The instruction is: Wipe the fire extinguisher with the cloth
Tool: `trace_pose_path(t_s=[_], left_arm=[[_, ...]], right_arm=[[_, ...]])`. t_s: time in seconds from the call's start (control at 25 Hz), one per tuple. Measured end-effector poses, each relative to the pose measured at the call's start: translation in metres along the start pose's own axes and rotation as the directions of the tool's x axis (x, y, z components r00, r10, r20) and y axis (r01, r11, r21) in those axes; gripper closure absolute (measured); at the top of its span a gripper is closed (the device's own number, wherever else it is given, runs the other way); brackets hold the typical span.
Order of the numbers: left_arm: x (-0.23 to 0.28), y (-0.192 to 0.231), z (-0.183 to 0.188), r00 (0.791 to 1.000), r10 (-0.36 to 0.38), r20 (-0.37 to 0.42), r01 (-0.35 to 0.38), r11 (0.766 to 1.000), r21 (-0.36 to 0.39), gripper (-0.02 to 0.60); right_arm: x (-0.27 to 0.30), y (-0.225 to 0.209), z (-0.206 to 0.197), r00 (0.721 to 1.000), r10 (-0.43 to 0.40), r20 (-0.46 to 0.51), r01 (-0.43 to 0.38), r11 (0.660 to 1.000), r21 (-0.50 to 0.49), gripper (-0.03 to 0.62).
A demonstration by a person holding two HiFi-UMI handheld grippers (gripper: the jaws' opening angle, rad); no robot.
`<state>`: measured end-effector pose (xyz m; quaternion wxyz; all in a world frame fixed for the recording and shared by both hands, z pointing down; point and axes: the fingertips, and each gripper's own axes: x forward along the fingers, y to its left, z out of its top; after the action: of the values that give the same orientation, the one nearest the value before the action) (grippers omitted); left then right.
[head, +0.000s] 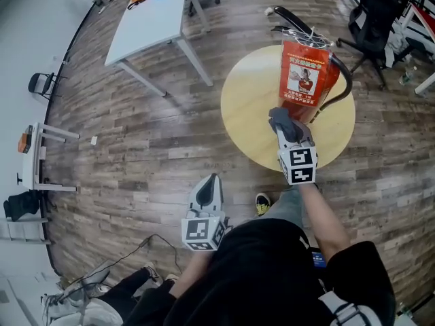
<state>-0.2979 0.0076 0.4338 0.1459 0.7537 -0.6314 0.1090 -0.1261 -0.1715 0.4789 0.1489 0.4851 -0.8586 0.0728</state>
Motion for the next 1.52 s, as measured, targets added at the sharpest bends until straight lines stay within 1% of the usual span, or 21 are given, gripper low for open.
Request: trace_pose_path(t_s=[0.08,0.16,0.24,0.32,0.4,0.48,0.56,0.64,0.68,0.76,0.8,0.88,0.92,0.96,1.0,1.08,1.12,1.2,1.32,1.4,1.52], left_arm=[[-0.003,0.004,0.0,1.0,0.01,-0.001,-0.01,1.0,0.002,0.565],[-0.005,0.008,0.0,1.0,0.019,-0.001,-0.019,1.0,0.003,0.565],[-0.007,0.009,0.001,1.0,0.024,0.001,-0.024,1.0,0.003,0.566],[-0.008,0.008,0.003,1.0,0.023,0.007,-0.023,1.0,0.005,0.566],[-0.009,0.005,0.005,1.0,0.02,0.013,-0.02,1.0,0.006,0.566],[-0.009,0.005,0.006,1.0,0.017,0.017,-0.017,1.0,0.004,0.566],[-0.007,0.004,0.007,1.0,0.012,0.02,-0.012,1.0,0.003,0.565],[-0.006,0.001,0.009,1.0,0.001,0.022,-0.001,1.0,0.003,0.566],[-0.005,0.0,0.009,1.0,-0.006,0.024,0.006,1.0,0.004,0.566],[-0.003,-0.005,0.009,0.999,-0.023,0.027,0.023,1.0,0.007,0.566],[-0.001,-0.008,0.009,0.999,-0.031,0.028,0.031,0.999,0.009,0.566],[0.002,-0.012,0.009,0.999,-0.043,0.027,0.042,0.999,0.014,0.566],[0.003,-0.014,0.008,0.999,-0.048,0.024,0.048,0.999,0.016,0.566],[0.005,-0.015,0.008,0.998,-0.054,0.021,0.053,0.998,0.017,0.565],[0.007,-0.017,0.007,0.998,-0.061,0.017,0.06,0.998,0.018,0.566],[0.012,-0.022,0.006,0.997,-0.079,0.008,0.079,0.997,0.022,0.565],[0.015,-0.025,0.006,0.996,-0.089,0.004,0.089,0.996,0.027,0.566],[0.02,-0.034,0.009,0.994,-0.108,0.003,0.108,0.993,0.037,0.566],[0.023,-0.046,0.014,0.991,-0.131,0.005,0.131,0.99,0.049,0.566],[0.023,-0.047,0.015,0.991,-0.133,0.004,0.133,0.99,0.053,0.566],[0.021,-0.044,0.01,0.993,-0.121,-0.004,0.122,0.991,0.049,0.566]], right_arm=[[0.014,0.007,-0.001,1.0,-0.013,-0.01,0.014,0.999,0.035,0.508],[0.029,0.016,0.012,1.0,-0.023,0.012,0.022,0.996,0.088,0.508],[0.038,0.021,0.038,0.997,-0.045,0.068,0.035,0.989,0.145,0.508],[0.034,0.019,0.067,0.986,-0.089,0.141,0.061,0.98,0.19,0.508],[0.016,0.012,0.094,0.965,-0.143,0.218,0.085,0.963,0.256,0.508],[-0.01,0.003,0.117,0.936,-0.196,0.293,0.086,0.933,0.35,0.508],[-0.035,-0.006,0.139,0.905,-0.238,0.352,0.062,0.894,0.445,0.508],[-0.057,-0.013,0.153,0.883,-0.264,0.388,0.031,0.858,0.512,0.508],[-0.067,-0.017,0.157,0.876,-0.273,0.399,0.021,0.846,0.533,0.508],[-0.086,-0.03,0.159,0.862,-0.292,0.413,0.02,0.835,0.549,0.508],[-0.097,-0.04,0.158,0.854,-0.31,0.417,0.033,0.833,0.552,0.508],[-0.117,-0.07,0.151,0.833,-0.37,0.411,0.096,0.829,0.551,0.508],[-0.124,-0.087,0.147,0.827,-0.393,0.402,0.137,0.834,0.534,0.508],[-0.126,-0.102,0.145,0.829,-0.397,0.394,0.173,0.852,0.495,0.508],[-0.126,-0.111,0.147,0.838,-0.381,0.392,0.197,0.879,0.433,0.508],[-0.124,-0.113,0.158,0.85,-0.333,0.407,0.235,0.933,0.272,0.508],[-0.123,-0.11,0.163,0.849,-0.318,0.421,0.264,0.947,0.184,0.508],[-0.122,-0.1,0.164,0.845,-0.302,0.442,0.325,0.946,0.026,0.508],[-0.112,-0.084,0.138,0.867,-0.282,0.412,0.366,0.92,-0.141,0.508],[-0.1,-0.08,0.109,0.883,-0.278,0.378,0.372,0.906,-0.201,0.508],[-0.078,-0.087,0.051,0.917,-0.292,0.272,0.351,0.914,-0.202,0.508]])
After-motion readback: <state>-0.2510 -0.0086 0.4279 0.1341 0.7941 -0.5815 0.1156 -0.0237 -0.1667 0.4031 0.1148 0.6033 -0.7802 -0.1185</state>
